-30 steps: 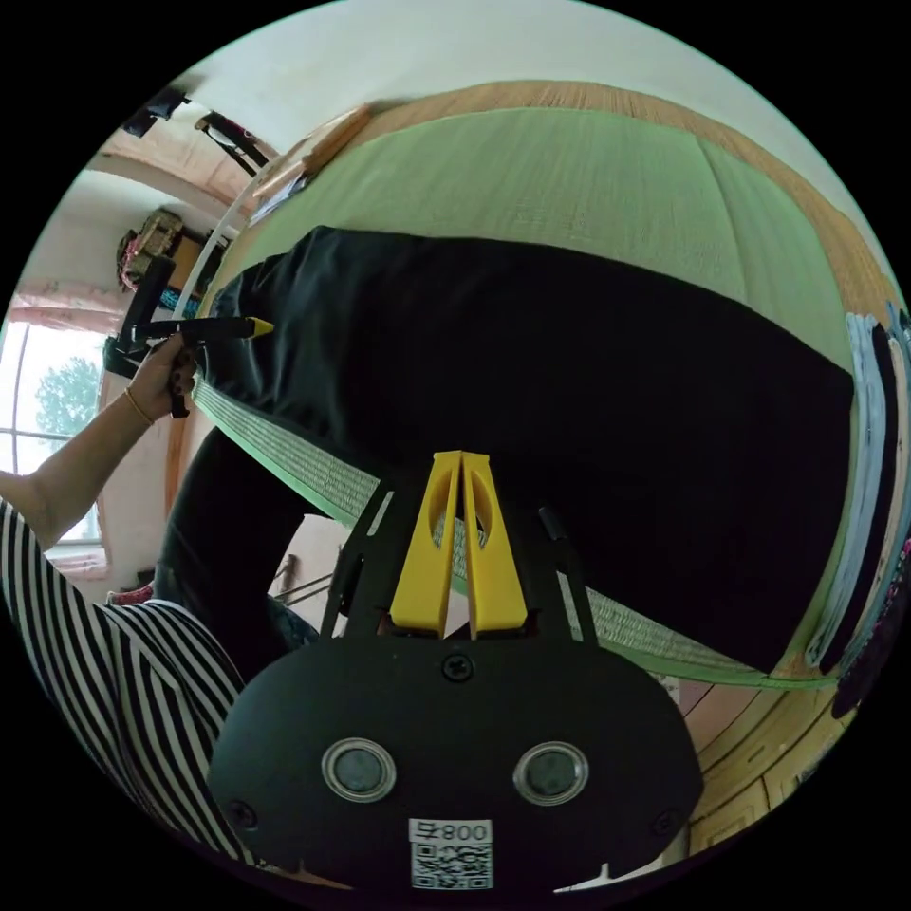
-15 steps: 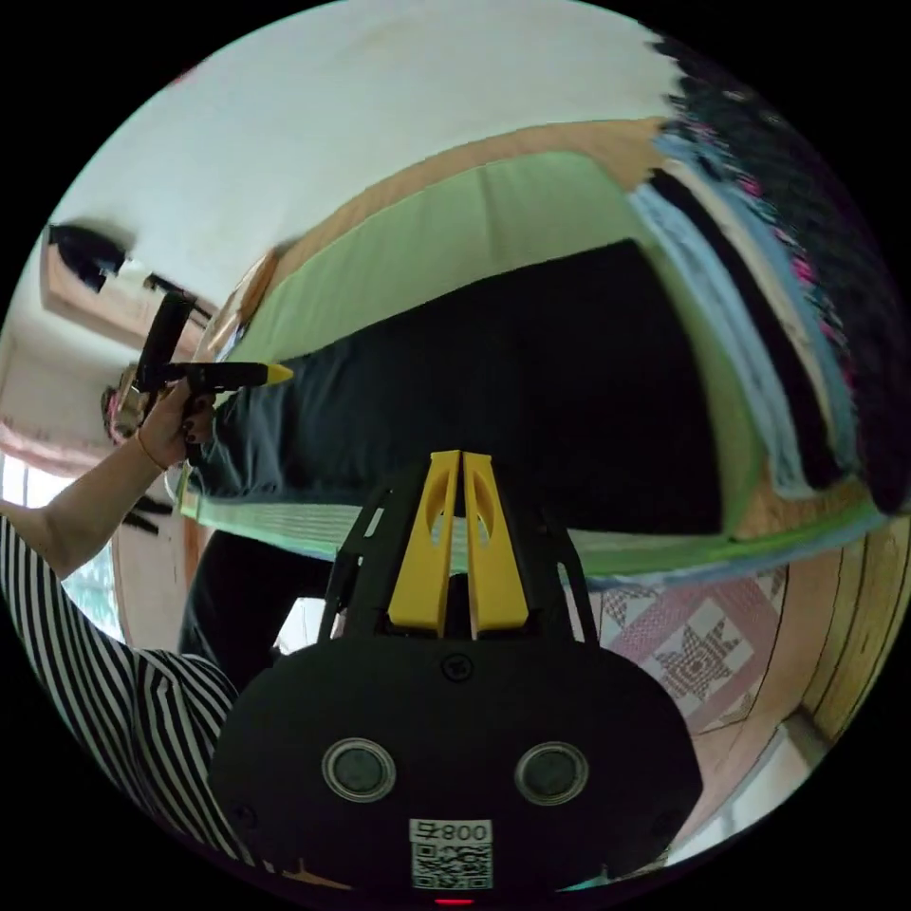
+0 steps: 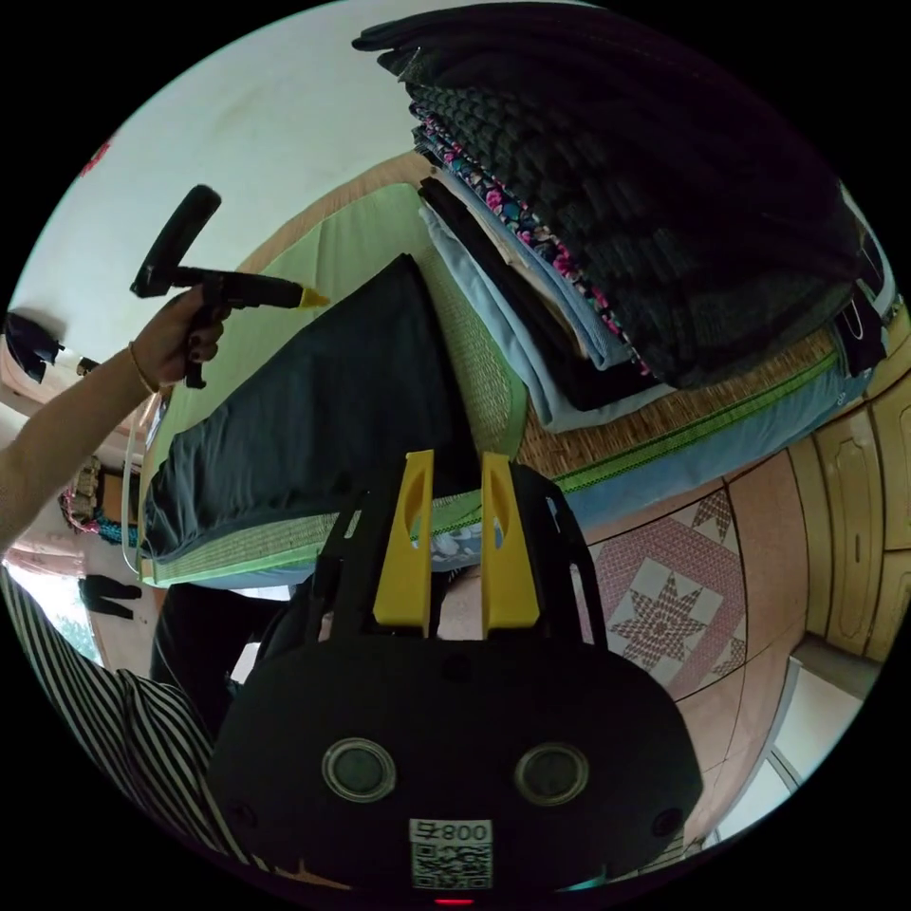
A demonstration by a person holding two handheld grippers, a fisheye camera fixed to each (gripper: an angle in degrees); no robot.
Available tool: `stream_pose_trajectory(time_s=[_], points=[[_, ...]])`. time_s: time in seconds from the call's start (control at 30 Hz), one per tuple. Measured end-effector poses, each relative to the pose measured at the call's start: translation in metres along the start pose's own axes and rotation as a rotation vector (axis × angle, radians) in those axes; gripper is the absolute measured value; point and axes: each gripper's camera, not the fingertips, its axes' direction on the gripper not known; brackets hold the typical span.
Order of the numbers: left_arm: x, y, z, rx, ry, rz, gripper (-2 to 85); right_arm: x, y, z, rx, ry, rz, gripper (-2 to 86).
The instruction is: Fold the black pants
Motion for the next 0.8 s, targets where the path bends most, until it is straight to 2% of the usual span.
stream_pose_trajectory(time_s=[0.23,0.4,0.8], points=[[0.006,-0.072,0.062,-0.076,-0.079,0.025,8.6,0.0,-0.001,-0.03,0.01,-0.07,-0.01,8.3],[0.025,-0.086,0.089,-0.053,-0.206,0.072,4.9,-0.005,-0.001,-0.043,0.043,-0.043,0.006,6.9],[0.046,-0.115,0.101,-0.094,-0.154,0.118,1.5,0.007,-0.012,-0.071,0.023,-0.107,0.052,1.7]])
